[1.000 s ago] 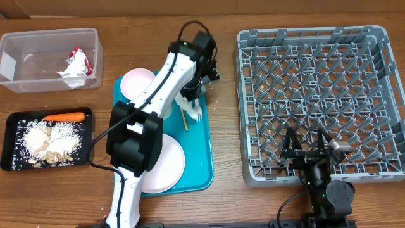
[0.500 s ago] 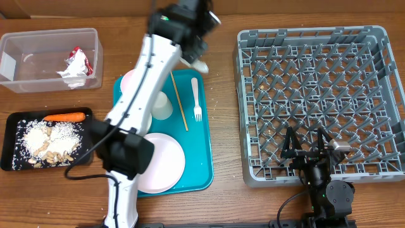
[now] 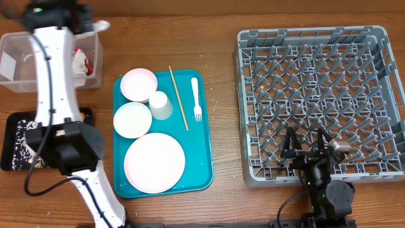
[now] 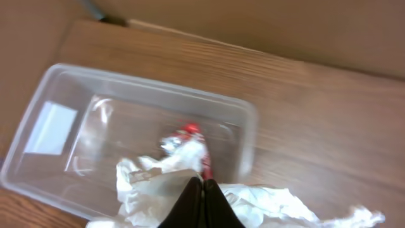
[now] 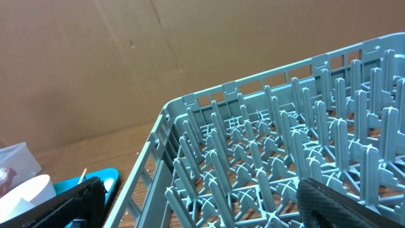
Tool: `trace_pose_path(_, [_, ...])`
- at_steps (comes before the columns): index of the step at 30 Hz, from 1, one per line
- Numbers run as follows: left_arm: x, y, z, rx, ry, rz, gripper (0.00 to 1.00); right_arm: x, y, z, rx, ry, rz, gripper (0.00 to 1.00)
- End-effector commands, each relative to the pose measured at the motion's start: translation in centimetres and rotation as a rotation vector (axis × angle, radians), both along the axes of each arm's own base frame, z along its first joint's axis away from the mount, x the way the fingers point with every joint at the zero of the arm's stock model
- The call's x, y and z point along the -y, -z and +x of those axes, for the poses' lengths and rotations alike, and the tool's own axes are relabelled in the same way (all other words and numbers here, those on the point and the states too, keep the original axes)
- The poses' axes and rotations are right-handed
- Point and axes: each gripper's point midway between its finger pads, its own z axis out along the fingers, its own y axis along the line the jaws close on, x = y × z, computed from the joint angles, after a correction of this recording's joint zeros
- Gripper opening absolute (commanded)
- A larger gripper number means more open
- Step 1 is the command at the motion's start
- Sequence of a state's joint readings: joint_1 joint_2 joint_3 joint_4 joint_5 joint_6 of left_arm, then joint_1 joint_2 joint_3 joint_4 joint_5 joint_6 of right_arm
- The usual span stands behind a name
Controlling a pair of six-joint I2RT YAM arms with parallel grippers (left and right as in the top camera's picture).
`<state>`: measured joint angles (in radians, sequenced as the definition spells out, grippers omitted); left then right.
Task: Sort waste into correct bins and load items into the dishwasher rack
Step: 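Carry the napkin left and drop it into the clear bin, then move the left gripper down toward the black tray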
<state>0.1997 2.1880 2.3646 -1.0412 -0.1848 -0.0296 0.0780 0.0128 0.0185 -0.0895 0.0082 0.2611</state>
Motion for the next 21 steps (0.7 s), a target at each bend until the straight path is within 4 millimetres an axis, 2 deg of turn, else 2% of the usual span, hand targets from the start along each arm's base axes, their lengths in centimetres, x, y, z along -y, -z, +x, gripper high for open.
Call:
trace_pose_path(1, [-3.3, 4.0, 0.0, -0.047, -0.076, -0.062, 0.27, 0.4, 0.1, 0.0, 0.007, 0.019, -0.003, 1.0])
trace_pose_path(3, [-5.4, 5.4, -0.5, -0.072, -0.113, -0.069, 0.78, 0.4, 0.1, 0.0, 0.007, 0.019, -0.003, 1.0])
trace_pose_path(4, [-6.3, 6.0, -0.8, -0.081, -0.131, -0.072, 0.95, 0.4, 0.1, 0.0, 0.007, 0.019, -0.003, 1.0])
trace_pose_path(5, [-7.4, 6.5, -1.1, -0.089, -0.15, -0.077, 1.0, 0.4, 0.1, 0.0, 0.007, 0.019, -0.003, 1.0])
trace_pose_path(8, [-9.4, 6.4, -2.1, -0.061, -0.219, -0.138, 1.0, 0.4, 0.1, 0.0, 0.007, 0.019, -0.003, 1.0])
trace_pose_path(12, [-9.5, 4.7, -3.3, -0.017, -0.253, -0.247, 1.0, 0.4, 0.1, 0.0, 0.007, 0.019, -0.003, 1.0])
trace_pose_path(18, [-6.3, -0.3, -5.5, 0.053, -0.237, -0.423, 1.0, 0.4, 0.1, 0.0, 0.007, 0.019, -0.003, 1.0])
trace_pose_path(21, [-2.8, -3.6, -7.3, 0.082, -0.199, -0.564, 1.0, 0.4, 0.1, 0.0, 0.007, 0.019, -0.003, 1.0])
